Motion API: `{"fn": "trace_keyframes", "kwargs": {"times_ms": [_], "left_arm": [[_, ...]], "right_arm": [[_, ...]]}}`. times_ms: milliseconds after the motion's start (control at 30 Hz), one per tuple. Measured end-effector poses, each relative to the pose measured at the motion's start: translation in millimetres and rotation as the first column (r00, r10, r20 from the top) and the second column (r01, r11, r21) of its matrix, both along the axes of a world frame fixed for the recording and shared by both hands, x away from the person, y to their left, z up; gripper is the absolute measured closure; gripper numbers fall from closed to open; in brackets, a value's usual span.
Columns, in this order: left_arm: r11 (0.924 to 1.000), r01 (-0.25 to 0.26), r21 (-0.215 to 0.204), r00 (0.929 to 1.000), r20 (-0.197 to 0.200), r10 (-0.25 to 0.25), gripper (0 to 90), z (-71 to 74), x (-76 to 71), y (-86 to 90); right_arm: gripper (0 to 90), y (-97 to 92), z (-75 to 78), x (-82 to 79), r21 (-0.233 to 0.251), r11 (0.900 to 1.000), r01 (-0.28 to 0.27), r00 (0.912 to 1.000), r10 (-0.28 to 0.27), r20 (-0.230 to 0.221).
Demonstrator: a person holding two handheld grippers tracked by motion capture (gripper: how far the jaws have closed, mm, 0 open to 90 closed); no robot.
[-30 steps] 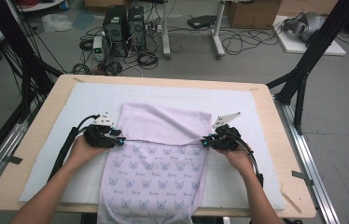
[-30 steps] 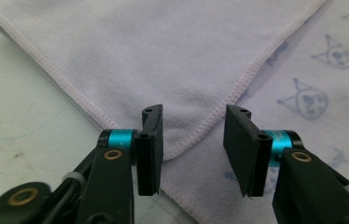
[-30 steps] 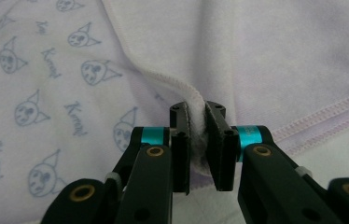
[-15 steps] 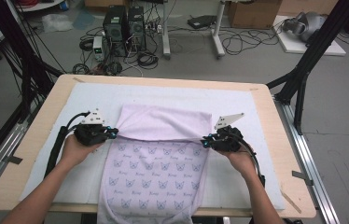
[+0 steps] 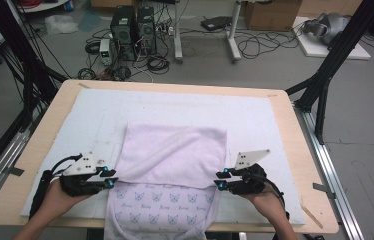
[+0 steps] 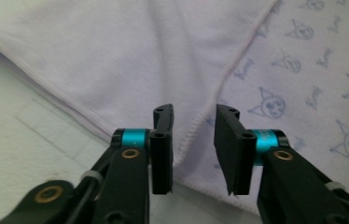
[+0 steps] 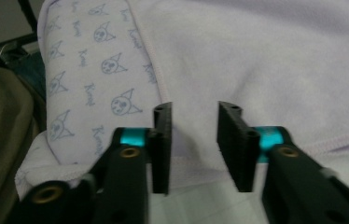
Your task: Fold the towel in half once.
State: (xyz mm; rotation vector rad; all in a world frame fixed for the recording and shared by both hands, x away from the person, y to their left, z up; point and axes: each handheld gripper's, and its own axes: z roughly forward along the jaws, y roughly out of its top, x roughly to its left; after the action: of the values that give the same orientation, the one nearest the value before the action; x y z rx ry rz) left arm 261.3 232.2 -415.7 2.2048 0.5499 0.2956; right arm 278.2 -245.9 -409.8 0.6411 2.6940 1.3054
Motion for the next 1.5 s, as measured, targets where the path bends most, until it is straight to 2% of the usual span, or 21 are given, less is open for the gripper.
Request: {"fn": "trace_keyframes", "kwargs": {"times_ms": [100, 200, 333, 400, 433, 467, 500, 533, 567, 600, 833, 1033, 1200, 1267, 1367, 1400, 1500], "left_arm": [[0.9999, -0.006, 0.015, 0.9998, -0.017, 0.007, 60.1, -8.1, 5.8, -5.1], [0.9999, 0.000, 0.017, 0.9996, -0.029, 0.001, 59.4, -14.1, 11.7, -11.8], [0.9994, 0.010, 0.033, 0.9992, -0.039, -0.009, 59.8, -21.6, 15.0, -21.1], [0.9990, 0.014, 0.042, 0.9992, -0.038, -0.012, 60.1, -24.1, 15.5, -22.7], [0.9994, 0.008, 0.035, 0.9992, -0.039, -0.006, 60.1, -25.0, 15.3, -22.7], [0.9994, 0.007, 0.034, 0.9992, -0.039, -0.006, 60.2, -25.1, 15.4, -21.8], [0.9996, 0.005, 0.027, 0.9991, -0.042, -0.004, 60.4, -25.5, 15.1, -21.4], [0.9995, 0.003, 0.030, 0.9992, -0.039, -0.002, 60.6, -25.5, 15.1, -20.7], [0.9996, 0.003, 0.028, 0.9991, -0.042, -0.002, 60.6, -25.6, 14.9, -20.4], [0.9995, 0.004, 0.031, 0.9992, -0.039, -0.003, 60.7, -25.7, 14.7, -20.1], [0.9996, -0.004, 0.027, 0.9995, -0.032, 0.005, 60.4, -26.6, 11.9, -18.5], [0.9995, -0.002, 0.033, 0.9994, -0.033, 0.003, 58.6, -24.9, 10.9, -18.9], [0.9998, -0.001, 0.019, 0.9998, -0.022, 0.002, 56.9, -19.2, 14.3, -18.3], [0.9998, -0.021, 0.002, 0.9997, -0.014, 0.021, 55.9, -15.3, 19.6, -17.0], [0.9984, -0.051, -0.024, 0.9987, 0.005, 0.051, 55.6, -5.8, 33.5, -13.6], [0.9979, -0.058, -0.029, 0.9983, 0.010, 0.058, 55.6, -4.0, 37.8, -13.1], [0.9948, -0.088, -0.052, 0.9961, 0.003, 0.088, 54.7, 1.4, 57.3, -11.6]], "right_arm": [[61.6, -0.2, 0.3, -15.1, 0.032, 0.9995, -0.002, 0.9993, 0.001, 0.037], [62.4, 11.3, -1.5, -27.7, 0.043, 0.9964, -0.072, 0.9965, 0.070, 0.046], [62.3, 33.9, -16.4, -31.7, -0.039, 0.9894, -0.140, 0.9898, 0.141, 0.021], [67.7, 39.0, -23.5, -31.3, -0.066, 0.9839, -0.166, 0.9861, 0.166, -0.005], [71.5, 40.0, -25.7, -31.7, -0.080, 0.9816, -0.173, 0.9848, 0.173, -0.004], [76.9, 39.8, -28.0, -33.3, -0.112, 0.9758, -0.188, 0.9821, 0.188, -0.008], [81.4, 38.2, -29.6, -35.0, -0.129, 0.9721, -0.196, 0.9805, 0.197, -0.008], [88.7, 35.1, -29.4, -36.8, -0.121, 0.9717, -0.203, 0.9791, 0.203, -0.015], [89.5, 31.7, -28.8, -38.2, -0.130, 0.9695, -0.208, 0.9781, 0.208, -0.015], [89.5, 27.9, -28.1, -40.1, -0.141, 0.9686, -0.204, 0.9788, 0.204, -0.015], [89.6, -1.7, -27.7, -48.4, -0.138, 0.9764, -0.166, 0.9861, 0.163, -0.032], [89.1, -13.5, -26.0, -51.1, -0.132, 0.9800, -0.149, 0.9885, 0.144, -0.048], [77.8, -10.0, -16.4, -40.9, -0.050, 0.9923, -0.113, 0.9935, 0.112, -0.016], [75.2, -8.3, -13.5, -31.0, -0.042, 0.9954, -0.087, 0.9962, 0.087, 0.000], [70.8, -10.1, -9.8, -8.0, -0.008, 0.9995, -0.032, 0.9995, 0.032, 0.001], [69.5, -11.1, -9.2, 0.2, -0.004, 0.9999, -0.016, 0.9998, 0.016, 0.010], [62.7, -13.5, -7.8, 25.2, -0.009, 0.9993, 0.035, 0.9994, -0.035, -0.005]]}}
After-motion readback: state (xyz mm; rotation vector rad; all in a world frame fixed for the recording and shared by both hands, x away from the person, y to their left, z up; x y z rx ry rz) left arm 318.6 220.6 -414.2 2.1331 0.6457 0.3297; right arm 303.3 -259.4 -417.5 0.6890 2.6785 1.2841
